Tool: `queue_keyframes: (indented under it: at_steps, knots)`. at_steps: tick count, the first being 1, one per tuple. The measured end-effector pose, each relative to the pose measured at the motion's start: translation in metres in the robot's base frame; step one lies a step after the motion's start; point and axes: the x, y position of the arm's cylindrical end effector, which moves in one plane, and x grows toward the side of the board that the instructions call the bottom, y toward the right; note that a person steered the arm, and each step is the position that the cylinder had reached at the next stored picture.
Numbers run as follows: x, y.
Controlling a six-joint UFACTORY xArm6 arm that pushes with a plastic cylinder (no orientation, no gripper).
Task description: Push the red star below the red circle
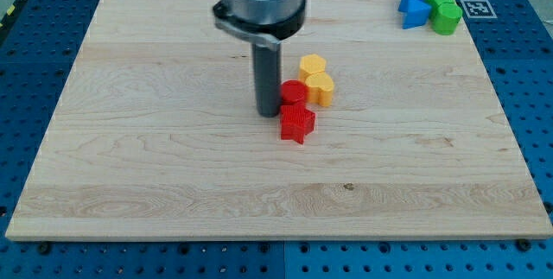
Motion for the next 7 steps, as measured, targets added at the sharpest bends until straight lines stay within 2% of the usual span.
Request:
queue_keyframes:
  at_steps: [1, 2, 3, 4, 5, 6, 7]
  knots:
    - [-0.035, 0.017]
    - [-0.022, 0.003]
    - [0.014, -0.021]
    - [0.059, -0.019]
    - [0.066, 0.029]
    - [0.035, 0.064]
    - [0.026, 0.075]
